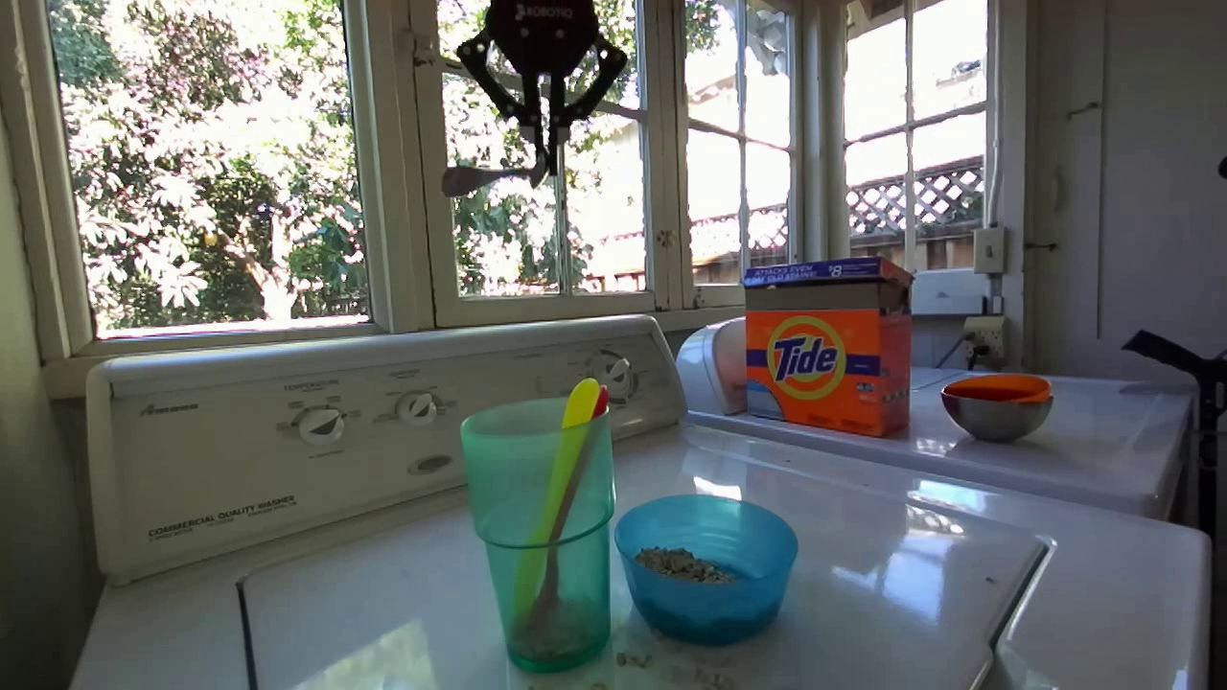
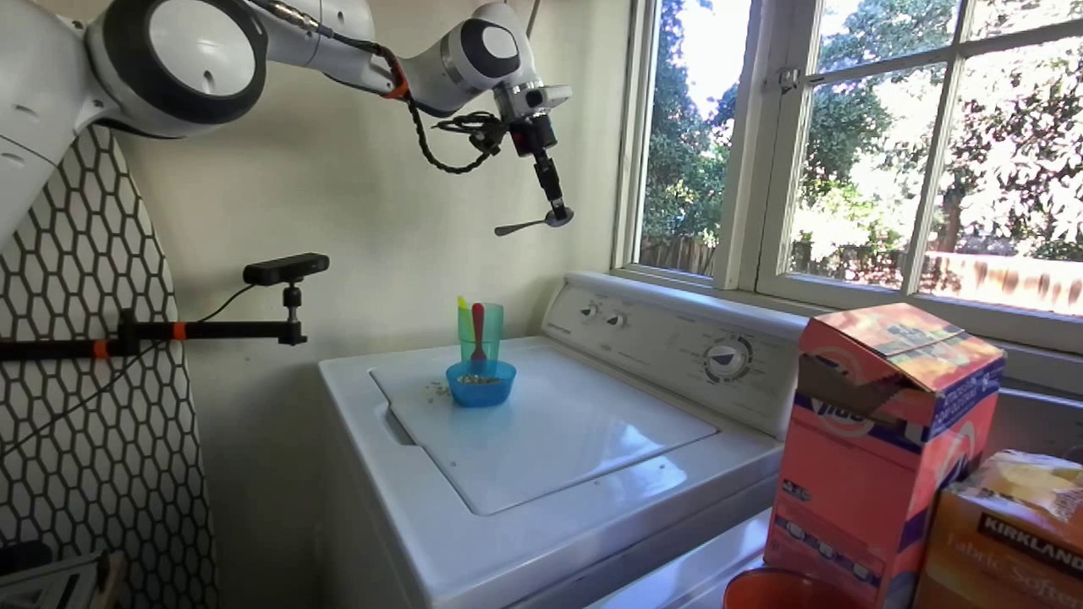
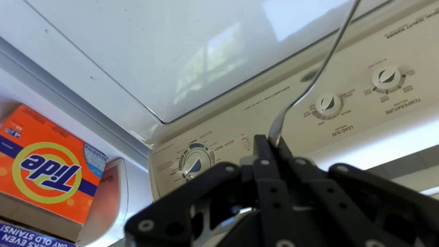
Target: Put the silver spoon inside the green cup.
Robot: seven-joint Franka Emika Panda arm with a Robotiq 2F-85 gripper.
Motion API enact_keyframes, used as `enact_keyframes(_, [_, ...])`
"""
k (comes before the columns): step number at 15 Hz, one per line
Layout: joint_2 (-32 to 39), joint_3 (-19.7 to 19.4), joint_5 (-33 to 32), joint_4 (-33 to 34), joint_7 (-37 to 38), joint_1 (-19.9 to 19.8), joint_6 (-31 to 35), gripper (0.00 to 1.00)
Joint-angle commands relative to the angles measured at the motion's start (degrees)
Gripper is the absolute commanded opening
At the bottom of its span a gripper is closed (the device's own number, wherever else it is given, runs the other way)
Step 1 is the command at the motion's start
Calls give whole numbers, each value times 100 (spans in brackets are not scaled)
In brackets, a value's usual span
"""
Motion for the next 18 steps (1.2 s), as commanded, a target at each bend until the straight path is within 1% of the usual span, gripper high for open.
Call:
enact_keyframes(1, [-717, -165, -520, -1377, 1243, 299, 765, 1])
enact_keyframes(3, [-959, -205, -799, -1864, 1773, 403, 851, 1])
enact_keyframes(4, [-1071, -136, -726, -2109, 1769, 359, 982, 1])
enact_keyframes(5, [-534, -117, -577, -1209, 1393, 267, 634, 5])
enact_keyframes(7, [-727, -113, -597, -1579, 1536, 295, 759, 5])
enact_keyframes(9, [-832, -114, -601, -1736, 1568, 298, 795, 5])
enact_keyframes(10, [-863, -114, -602, -1775, 1572, 298, 798, 1])
enact_keyframes(11, [-937, -135, -778, -1888, 1673, 367, 778, 1])
enact_keyframes(15, [-1528, -142, -1415, -2724, 2234, 607, 1040, 1])
enact_keyframes(18, [-1995, -58, -1848, -3332, 2607, 819, 886, 1])
